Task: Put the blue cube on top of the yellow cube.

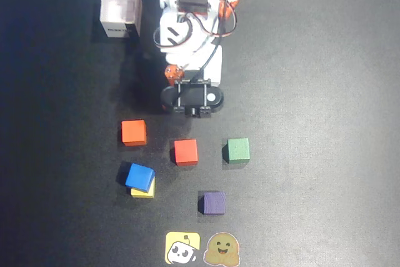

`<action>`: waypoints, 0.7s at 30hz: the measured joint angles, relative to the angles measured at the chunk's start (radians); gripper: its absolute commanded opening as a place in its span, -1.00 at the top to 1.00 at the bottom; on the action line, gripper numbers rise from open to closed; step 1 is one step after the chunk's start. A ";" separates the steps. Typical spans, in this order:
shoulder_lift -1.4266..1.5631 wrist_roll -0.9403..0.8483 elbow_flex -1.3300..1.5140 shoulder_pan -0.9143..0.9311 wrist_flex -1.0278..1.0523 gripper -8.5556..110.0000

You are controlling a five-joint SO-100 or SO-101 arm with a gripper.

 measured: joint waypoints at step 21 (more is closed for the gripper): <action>0.600 0.041 0.184 -0.084 0.414 0.83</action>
